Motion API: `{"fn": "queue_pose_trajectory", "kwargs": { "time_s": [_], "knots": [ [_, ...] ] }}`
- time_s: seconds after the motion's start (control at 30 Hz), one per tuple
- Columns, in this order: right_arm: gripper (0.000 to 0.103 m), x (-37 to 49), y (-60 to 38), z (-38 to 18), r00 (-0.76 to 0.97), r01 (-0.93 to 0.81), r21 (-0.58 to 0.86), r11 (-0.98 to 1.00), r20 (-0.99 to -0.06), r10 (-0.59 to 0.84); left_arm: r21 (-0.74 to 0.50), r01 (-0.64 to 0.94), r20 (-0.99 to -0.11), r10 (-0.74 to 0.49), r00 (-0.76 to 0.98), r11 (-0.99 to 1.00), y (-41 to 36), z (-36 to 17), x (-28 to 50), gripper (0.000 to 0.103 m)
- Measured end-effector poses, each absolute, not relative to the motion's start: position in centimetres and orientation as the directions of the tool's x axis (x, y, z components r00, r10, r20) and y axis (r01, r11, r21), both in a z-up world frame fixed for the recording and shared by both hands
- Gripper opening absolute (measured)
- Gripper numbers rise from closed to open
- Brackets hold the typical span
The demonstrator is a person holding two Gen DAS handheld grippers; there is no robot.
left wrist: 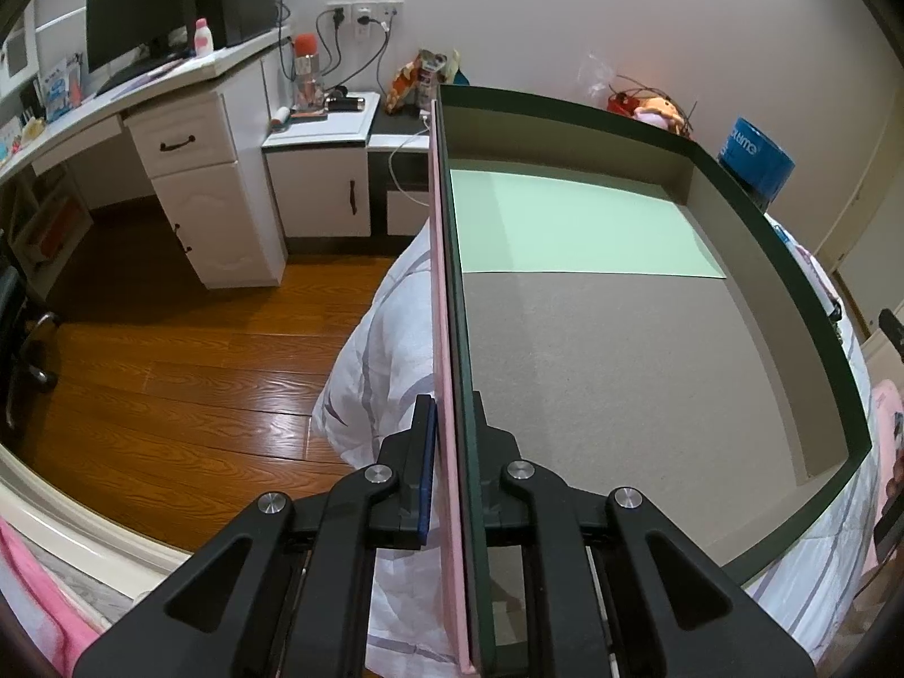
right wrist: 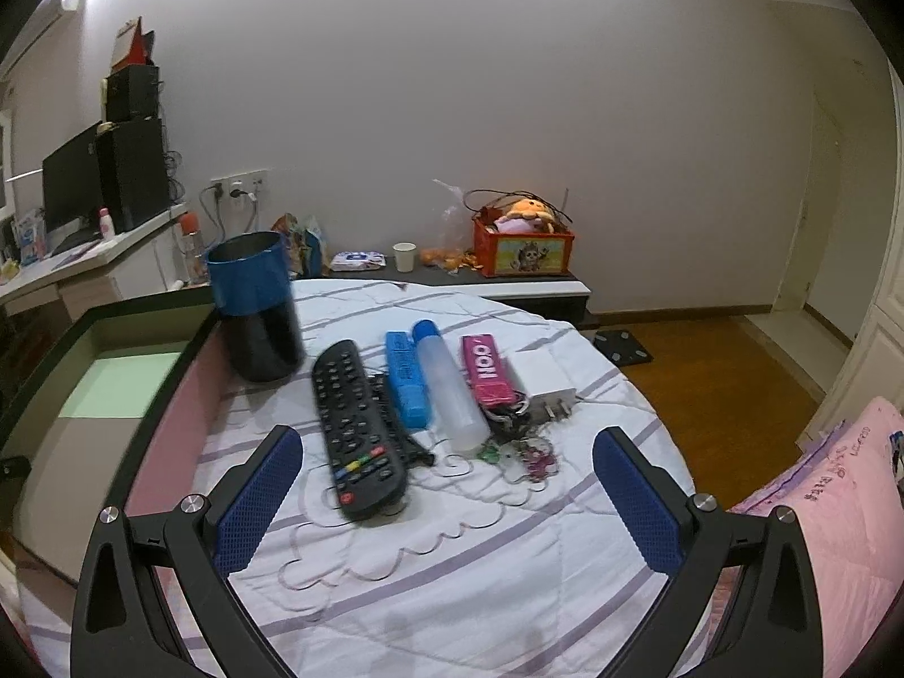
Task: Organize rigid objects
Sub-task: 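Move the right tool toward the blue-and-black tumbler cup, then close the right tool on the rim of the tumbler cup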
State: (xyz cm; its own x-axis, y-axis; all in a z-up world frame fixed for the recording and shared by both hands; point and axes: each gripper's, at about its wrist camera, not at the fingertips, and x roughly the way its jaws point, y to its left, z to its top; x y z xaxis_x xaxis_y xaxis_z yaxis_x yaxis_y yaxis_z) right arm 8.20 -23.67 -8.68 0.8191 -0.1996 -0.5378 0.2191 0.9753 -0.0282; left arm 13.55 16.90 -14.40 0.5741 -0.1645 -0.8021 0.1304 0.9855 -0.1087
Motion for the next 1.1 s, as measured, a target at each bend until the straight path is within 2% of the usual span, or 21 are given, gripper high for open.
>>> {"fn": "queue_pose_trajectory", "kwargs": {
  "time_s": [0.23, 0.67, 1.1],
  "knots": [
    [0.103, 10.7, -23.2, -8.2, 0.827, 0.173, -0.051, 0.984, -0.534, -0.173, -0.098, 0.130, -0.806, -0.155, 0.571, 0.987, 16.8, -14.5, 13.6, 0.008],
    [0.103, 18.7, -18.0, -5.3, 0.855, -0.049, -0.035, 0.998, -0.518, 0.024, -0.074, 0.119, -0.807, -0.129, 0.576, 0.990, 16.0, -14.5, 13.6, 0.008],
    [0.103, 24.3, -15.9, -7.1, 0.808, -0.088, 0.007, 0.996, -0.584, 0.076, -0.067, 0.120, -0.807, -0.124, 0.577, 0.991, 16.0, -14.5, 13.5, 0.008]
  ]
}}
